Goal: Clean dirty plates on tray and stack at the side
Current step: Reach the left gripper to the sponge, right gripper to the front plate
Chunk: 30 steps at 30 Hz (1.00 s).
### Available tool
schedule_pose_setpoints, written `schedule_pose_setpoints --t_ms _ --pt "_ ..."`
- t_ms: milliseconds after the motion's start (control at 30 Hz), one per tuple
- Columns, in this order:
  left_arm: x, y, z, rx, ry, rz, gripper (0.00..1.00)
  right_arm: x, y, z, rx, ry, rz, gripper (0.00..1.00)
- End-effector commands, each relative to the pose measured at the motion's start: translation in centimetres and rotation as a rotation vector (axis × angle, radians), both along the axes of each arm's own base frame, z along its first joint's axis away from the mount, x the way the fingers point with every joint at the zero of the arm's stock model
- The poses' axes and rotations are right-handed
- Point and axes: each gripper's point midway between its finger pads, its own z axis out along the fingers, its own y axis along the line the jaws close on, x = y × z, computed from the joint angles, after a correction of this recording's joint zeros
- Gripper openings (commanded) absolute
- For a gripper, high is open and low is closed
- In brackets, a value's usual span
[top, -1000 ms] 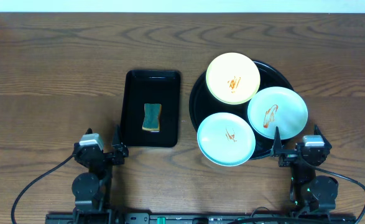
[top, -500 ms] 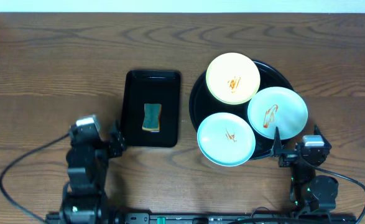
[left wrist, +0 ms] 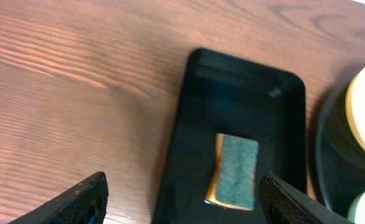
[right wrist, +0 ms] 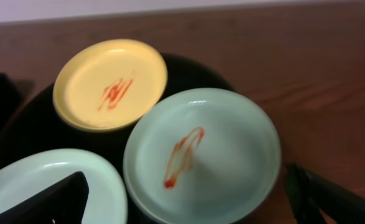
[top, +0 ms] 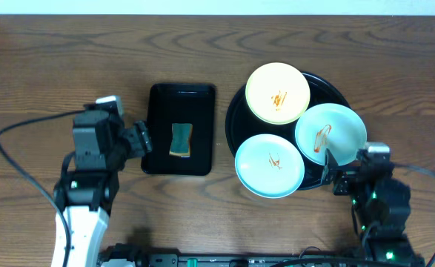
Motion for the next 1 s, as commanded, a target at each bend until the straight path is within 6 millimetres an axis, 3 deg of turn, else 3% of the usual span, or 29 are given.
schedule_pose_setpoints --t_ms 0,200,267,433,600,833,967 --pt "0.6 -2.1 -0.8 -0.043 0.058 -0.073 0.79 0.8 2.1 0.9 0.086 0.081 0.083 0.99" --pt "0.4 -6.0 -4.0 0.054 0.153 -0.295 0.79 0.9 4.1 -1.3 0.154 0.337 0.167 0.99" --pt "0.5 -6.4 -4.5 0.055 0.165 -0.310 0.78 0.8 4.7 -1.5 0.179 0.359 0.198 0.99" --pt "0.7 -6.5 -5.4 0.056 0.193 -0.312 0.78 0.5 7.0 -1.3 0.265 0.371 0.315 0.99" --pt "1.1 -6.6 -5.4 0.054 0.179 -0.313 0.79 0.4 7.2 -1.4 0.281 0.383 0.313 0.99" --pt "3.0 -7.0 -4.3 0.051 0.094 -0.313 0.78 -0.5 7.2 -3.7 0.342 0.511 0.259 0.96" --pt "3.8 -7.1 -4.8 0.031 0.095 -0.291 0.78 -0.6 7.3 -4.8 0.357 0.565 0.255 0.95"
